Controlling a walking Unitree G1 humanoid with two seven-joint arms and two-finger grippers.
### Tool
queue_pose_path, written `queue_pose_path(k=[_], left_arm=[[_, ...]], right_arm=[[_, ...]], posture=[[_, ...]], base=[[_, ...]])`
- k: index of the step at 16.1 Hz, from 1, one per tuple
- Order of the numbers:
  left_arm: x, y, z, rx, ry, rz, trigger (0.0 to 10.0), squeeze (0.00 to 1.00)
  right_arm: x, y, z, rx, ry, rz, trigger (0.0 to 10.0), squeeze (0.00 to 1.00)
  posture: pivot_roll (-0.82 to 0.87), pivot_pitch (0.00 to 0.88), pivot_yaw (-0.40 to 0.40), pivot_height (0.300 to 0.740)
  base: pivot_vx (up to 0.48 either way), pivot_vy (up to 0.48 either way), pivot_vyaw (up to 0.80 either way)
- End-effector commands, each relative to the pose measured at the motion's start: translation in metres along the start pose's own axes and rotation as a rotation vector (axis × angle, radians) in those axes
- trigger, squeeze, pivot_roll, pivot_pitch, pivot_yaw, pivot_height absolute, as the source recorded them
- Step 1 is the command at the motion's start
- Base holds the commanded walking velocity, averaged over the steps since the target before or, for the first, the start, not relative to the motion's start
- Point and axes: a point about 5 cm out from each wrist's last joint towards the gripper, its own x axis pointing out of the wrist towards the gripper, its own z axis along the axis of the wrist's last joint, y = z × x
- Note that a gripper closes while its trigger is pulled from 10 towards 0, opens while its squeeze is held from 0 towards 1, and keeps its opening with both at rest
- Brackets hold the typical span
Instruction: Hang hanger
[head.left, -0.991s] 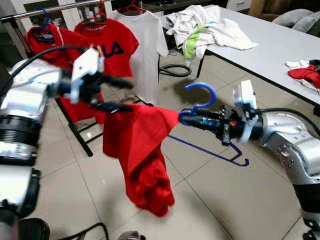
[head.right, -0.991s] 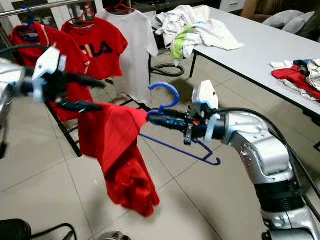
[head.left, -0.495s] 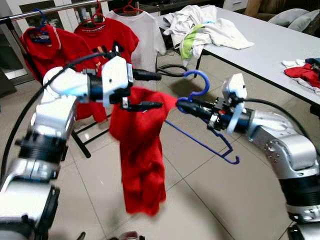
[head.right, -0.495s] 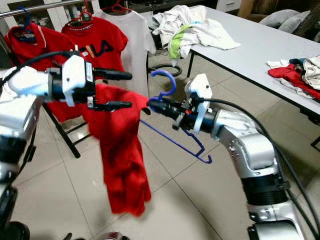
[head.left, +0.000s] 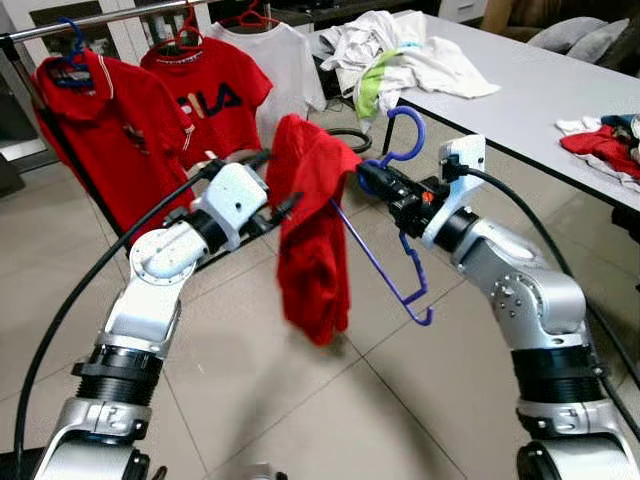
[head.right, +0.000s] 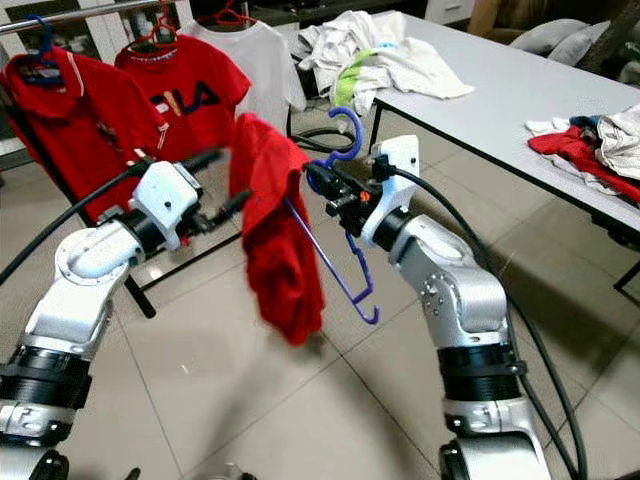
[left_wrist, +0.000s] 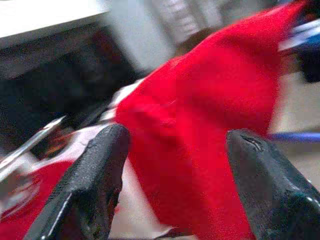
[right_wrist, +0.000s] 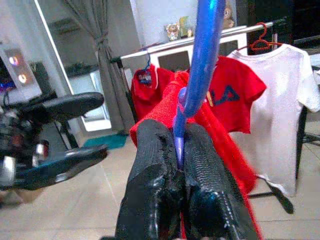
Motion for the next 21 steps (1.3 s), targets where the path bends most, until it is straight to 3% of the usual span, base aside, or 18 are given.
queue_pose_path(k=[1, 2, 3, 5, 6, 7, 8, 9, 11, 13, 15, 16, 17, 18, 20, 21], left_arm=[[0.004, 0.002, 0.001, 0.038, -0.005, 0.062, 4.2, 0.00], [0.006, -0.002, -0.002, 0.015, -0.004, 0.078, 3.6, 0.00], [0.010, -0.009, -0.003, -0.042, -0.023, 0.071, 0.0, 0.00], [0.016, -0.025, -0.002, -0.105, -0.052, 0.024, 0.0, 0.00], [0.017, -0.031, -0.004, -0.155, -0.063, 0.023, 2.3, 0.00], [0.018, -0.035, -0.002, -0.194, -0.096, 0.020, 3.1, 0.00], [0.020, -0.036, -0.002, -0.200, -0.109, 0.020, 7.1, 0.00], [0.021, -0.036, -0.004, -0.183, -0.098, 0.030, 10.0, 0.00], [0.027, -0.032, -0.006, -0.145, -0.086, 0.076, 10.0, 0.00], [0.034, -0.027, -0.007, -0.135, -0.073, 0.113, 4.7, 0.00], [0.036, -0.026, -0.007, -0.142, -0.072, 0.114, 2.8, 0.00], [0.039, -0.026, -0.007, -0.145, -0.078, 0.112, 0.8, 0.00], [0.041, -0.028, -0.006, -0.150, -0.094, 0.092, 0.4, 0.00], [0.041, -0.032, -0.004, -0.166, -0.112, 0.064, 1.1, 0.00], [0.042, -0.047, 0.001, -0.169, -0.154, -0.042, 10.0, 0.00], [0.042, -0.048, 0.001, -0.166, -0.154, -0.045, 10.0, 0.00]], right_arm=[[0.006, 0.009, 0.019, -0.014, -0.074, 0.045, 0.0, 0.00], [0.007, 0.011, 0.020, -0.010, -0.079, 0.050, 0.0, 0.00], [0.008, 0.012, 0.022, -0.004, -0.087, 0.047, 0.0, 0.00], [0.009, 0.011, 0.025, 0.001, -0.102, 0.033, 0.0, 0.00], [0.010, 0.011, 0.027, 0.003, -0.112, 0.028, 0.0, 0.00], [0.011, 0.012, 0.029, 0.004, -0.118, 0.027, 0.0, 0.00], [0.011, 0.013, 0.030, 0.004, -0.120, 0.030, 0.0, 0.00], [0.012, 0.013, 0.030, 0.004, -0.122, 0.035, 0.0, 0.00], [0.013, 0.015, 0.031, 0.006, -0.124, 0.046, 0.0, 0.00], [0.015, 0.018, 0.032, 0.008, -0.127, 0.056, 0.0, 0.00], [0.015, 0.018, 0.033, 0.008, -0.129, 0.060, 0.0, 0.00], [0.015, 0.019, 0.033, 0.008, -0.132, 0.063, 0.0, 0.00], [0.015, 0.019, 0.034, 0.007, -0.133, 0.063, 0.0, 0.00], [0.015, 0.019, 0.034, 0.007, -0.134, 0.062, 0.0, 0.00], [0.015, 0.019, 0.034, 0.005, -0.133, 0.060, 0.0, 0.00], [0.016, 0.019, 0.034, 0.004, -0.133, 0.060, 0.0, 0.00]], posture=[[0.03, 0.000, 0.022, 0.740], [0.03, 0.000, 0.023, 0.740], [0.02, 0.000, 0.025, 0.740], [0.01, 0.000, 0.031, 0.740], [0.01, 0.000, 0.036, 0.740], [0.01, 0.000, 0.036, 0.740], [0.01, 0.000, 0.036, 0.740], [0.00, 0.000, 0.038, 0.740], [0.00, 0.000, 0.037, 0.740], [0.00, 0.000, 0.036, 0.740], [0.00, 0.000, 0.037, 0.740], [-0.01, 0.000, 0.037, 0.740], [-0.01, 0.000, 0.039, 0.740], [-0.01, 0.000, 0.040, 0.740], [-0.01, 0.000, 0.041, 0.740], [-0.01, 0.000, 0.041, 0.740]], base=[[0.000, 0.000, 0.00], [0.000, 0.000, 0.00], [0.000, 0.000, 0.00], [0.000, 0.000, 0.00], [0.000, 0.000, 0.00], [0.000, 0.000, 0.00], [0.000, 0.000, 0.00], [0.000, 0.000, 0.00], [0.000, 0.000, 0.00], [0.000, 0.000, 0.00], [0.000, 0.000, 0.00], [0.000, 0.000, 0.00], [0.000, 0.000, 0.00], [0.000, 0.000, 0.00], [0.000, 0.000, 0.00], [0.000, 0.000, 0.00]])
